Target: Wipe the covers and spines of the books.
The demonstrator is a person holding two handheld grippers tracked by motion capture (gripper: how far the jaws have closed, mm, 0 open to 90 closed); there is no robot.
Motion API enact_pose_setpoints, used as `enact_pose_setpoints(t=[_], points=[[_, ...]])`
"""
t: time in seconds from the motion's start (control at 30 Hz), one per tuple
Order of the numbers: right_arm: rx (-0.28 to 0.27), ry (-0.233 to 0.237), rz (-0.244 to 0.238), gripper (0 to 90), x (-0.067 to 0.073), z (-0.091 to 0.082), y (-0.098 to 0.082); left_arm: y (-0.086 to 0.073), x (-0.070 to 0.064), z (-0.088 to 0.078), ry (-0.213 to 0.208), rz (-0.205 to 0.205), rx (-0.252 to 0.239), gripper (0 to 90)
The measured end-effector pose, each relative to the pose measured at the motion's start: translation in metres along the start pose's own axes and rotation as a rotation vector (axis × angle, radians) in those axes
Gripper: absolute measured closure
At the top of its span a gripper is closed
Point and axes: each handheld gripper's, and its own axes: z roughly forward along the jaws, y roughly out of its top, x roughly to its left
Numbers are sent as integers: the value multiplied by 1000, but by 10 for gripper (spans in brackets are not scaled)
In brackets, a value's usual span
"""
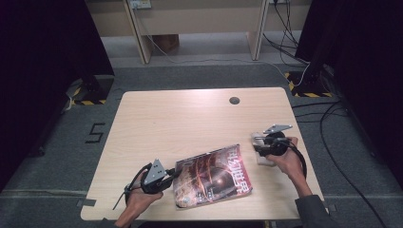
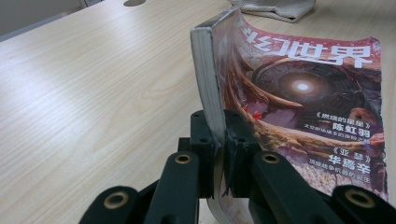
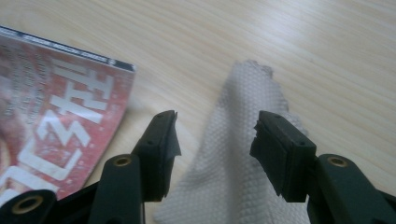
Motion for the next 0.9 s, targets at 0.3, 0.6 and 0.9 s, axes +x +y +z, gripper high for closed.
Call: enact_pose_setpoints(t=[0.3, 0.6, 0.9], points=[[41, -7, 36, 486, -10, 11, -10, 0, -1, 0, 3, -10, 6, 837], [79, 1, 55, 579, -17, 18, -17, 0, -2, 0, 3, -10, 10, 837], [70, 35, 48, 787, -21, 16, -19, 0, -1, 1, 0, -12, 15, 837]])
